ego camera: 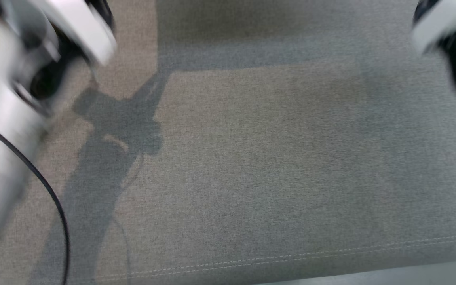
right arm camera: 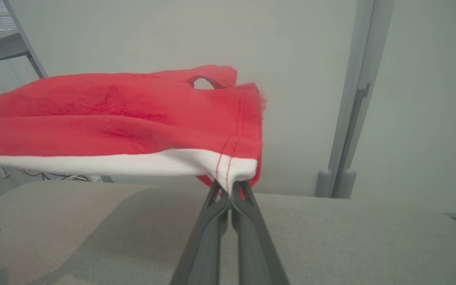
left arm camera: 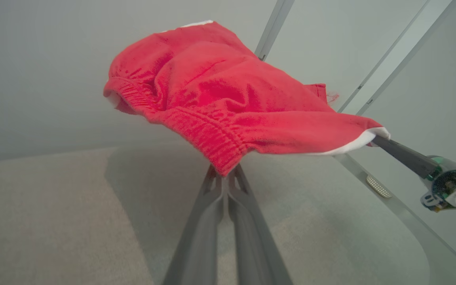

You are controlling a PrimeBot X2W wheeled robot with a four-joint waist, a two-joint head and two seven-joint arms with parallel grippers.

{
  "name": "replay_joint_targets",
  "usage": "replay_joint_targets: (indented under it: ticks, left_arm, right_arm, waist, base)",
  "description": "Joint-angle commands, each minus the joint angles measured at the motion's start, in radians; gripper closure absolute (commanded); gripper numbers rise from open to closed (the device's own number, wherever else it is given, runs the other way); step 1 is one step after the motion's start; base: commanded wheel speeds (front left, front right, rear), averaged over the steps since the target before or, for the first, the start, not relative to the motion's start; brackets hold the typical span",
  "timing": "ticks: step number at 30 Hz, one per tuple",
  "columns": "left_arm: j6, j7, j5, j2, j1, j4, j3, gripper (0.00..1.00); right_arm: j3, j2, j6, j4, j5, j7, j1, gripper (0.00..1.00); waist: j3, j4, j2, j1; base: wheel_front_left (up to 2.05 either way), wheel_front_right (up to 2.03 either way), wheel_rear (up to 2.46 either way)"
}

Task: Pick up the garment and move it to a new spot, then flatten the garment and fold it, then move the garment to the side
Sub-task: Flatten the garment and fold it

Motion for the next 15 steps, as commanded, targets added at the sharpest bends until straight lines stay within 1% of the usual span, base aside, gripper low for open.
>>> replay_joint_targets:
  ticks: [1,2,4,7,11,15]
  left_arm:
    - [-0.006,-0.041,0.007,0.021,0.062,-0.006,0.004,1.0]
    - [-0.006,-0.041,0.007,0.021,0.062,-0.006,0.004,1.0]
    - [-0.007,-0.104,-0.004,-0.01,0.167,0.02,-0.031,1.0]
    - [-0.007,-0.173,-0.023,-0.041,0.266,0.034,-0.08,1.0]
    - [-0.007,-0.25,-0.014,-0.038,0.344,0.015,-0.141,1.0]
    - [-0.007,-0.303,-0.003,-0.013,0.407,-0.009,-0.179,1.0]
  right_arm:
    - [0.021,-0.008,-0.004,-0.02,0.034,-0.016,0.096,1.0]
    - [0.021,-0.008,-0.004,-0.02,0.034,-0.016,0.096,1.0]
    - [0.046,0.005,-0.004,-0.014,0.072,-0.043,0.206,1.0]
    - [0.071,0.017,-0.004,-0.032,0.129,-0.079,0.334,1.0]
    - [0.065,0.005,-0.004,-0.079,0.17,-0.141,0.445,1.0]
    - [0.063,-0.008,-0.004,-0.148,0.182,-0.163,0.538,1.0]
  waist:
    - [0.033,0.024,0.0,0.0]
    - [0.033,0.024,0.0,0.0]
    - [0.05,0.032,0.0,0.0]
    - [0.07,0.039,0.0,0.0]
    - [0.065,0.035,0.0,0.0]
    - [0.043,0.026,0.0,0.0]
  base:
    - [0.0,0.0,0.0]
    - [0.0,0.0,0.0]
    - [0.0,0.0,0.0]
    - [0.0,0.0,0.0]
    - [0.0,0.0,0.0]
    - [0.0,0.0,0.0]
